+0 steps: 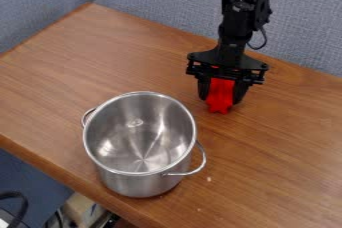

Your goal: Put the red object in the metal pot

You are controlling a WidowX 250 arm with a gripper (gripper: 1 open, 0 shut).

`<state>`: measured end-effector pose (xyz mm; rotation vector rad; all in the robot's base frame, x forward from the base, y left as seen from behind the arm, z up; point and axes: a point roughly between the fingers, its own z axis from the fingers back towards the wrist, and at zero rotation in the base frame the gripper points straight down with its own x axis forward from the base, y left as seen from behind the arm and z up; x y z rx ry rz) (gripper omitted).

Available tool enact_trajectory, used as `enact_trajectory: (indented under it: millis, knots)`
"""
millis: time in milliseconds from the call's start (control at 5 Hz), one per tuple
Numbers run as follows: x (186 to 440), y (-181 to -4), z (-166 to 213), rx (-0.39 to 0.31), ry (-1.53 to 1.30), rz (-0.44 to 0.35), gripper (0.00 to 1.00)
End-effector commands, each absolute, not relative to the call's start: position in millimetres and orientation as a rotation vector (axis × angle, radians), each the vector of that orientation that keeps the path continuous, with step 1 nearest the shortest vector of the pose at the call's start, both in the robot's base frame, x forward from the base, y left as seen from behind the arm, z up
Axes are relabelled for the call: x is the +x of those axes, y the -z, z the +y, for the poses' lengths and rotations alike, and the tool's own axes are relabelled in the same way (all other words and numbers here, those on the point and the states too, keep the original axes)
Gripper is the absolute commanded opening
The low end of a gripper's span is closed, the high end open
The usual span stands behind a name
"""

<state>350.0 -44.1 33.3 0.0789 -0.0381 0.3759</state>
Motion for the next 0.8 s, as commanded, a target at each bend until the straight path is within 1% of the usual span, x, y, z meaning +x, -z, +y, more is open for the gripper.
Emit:
enact_trajectory:
  millis: [0,600]
  knots:
    - [351.6,-46.7,-33.7,0.080,-0.407,-0.070,0.00]
    - [349.2,-48.5,-31.1,0.085,-0.409,-0.067,0.00]
